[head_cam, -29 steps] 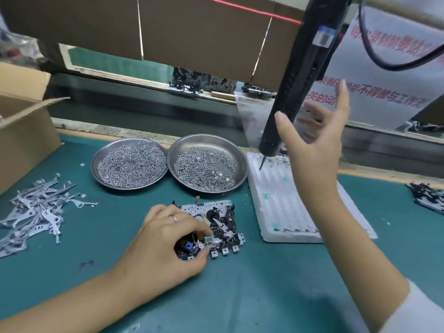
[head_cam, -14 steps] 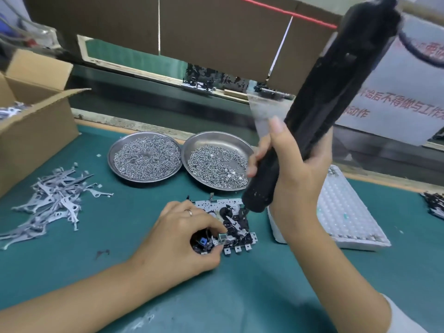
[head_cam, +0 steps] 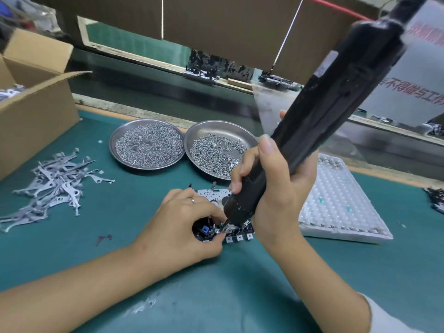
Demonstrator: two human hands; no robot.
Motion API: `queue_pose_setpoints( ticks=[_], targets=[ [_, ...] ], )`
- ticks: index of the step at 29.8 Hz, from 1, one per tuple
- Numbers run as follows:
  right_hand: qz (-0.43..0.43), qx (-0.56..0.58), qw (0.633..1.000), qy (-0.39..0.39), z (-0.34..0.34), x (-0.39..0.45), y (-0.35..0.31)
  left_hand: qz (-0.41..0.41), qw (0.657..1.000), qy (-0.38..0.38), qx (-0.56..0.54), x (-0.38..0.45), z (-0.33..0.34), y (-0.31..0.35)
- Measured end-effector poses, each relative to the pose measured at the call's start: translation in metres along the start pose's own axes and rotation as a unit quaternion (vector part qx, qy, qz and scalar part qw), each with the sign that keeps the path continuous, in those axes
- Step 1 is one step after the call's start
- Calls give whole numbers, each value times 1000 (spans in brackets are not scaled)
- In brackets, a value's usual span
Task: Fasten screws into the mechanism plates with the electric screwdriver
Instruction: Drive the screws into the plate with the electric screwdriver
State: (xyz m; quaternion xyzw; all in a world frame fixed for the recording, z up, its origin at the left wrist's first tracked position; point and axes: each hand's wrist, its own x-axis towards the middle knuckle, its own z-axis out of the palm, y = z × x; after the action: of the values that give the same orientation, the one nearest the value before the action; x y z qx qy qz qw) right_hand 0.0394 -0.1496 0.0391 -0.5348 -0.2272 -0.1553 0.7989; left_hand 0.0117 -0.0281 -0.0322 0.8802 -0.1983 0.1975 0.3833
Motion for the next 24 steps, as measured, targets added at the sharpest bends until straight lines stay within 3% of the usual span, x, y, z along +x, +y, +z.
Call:
queue_pose_setpoints(
  ticks=[24],
  targets=[
    [-5,10,1000,-5,2,-3,3,-7,1000,-8,-1,-1,-1,0]
  ],
)
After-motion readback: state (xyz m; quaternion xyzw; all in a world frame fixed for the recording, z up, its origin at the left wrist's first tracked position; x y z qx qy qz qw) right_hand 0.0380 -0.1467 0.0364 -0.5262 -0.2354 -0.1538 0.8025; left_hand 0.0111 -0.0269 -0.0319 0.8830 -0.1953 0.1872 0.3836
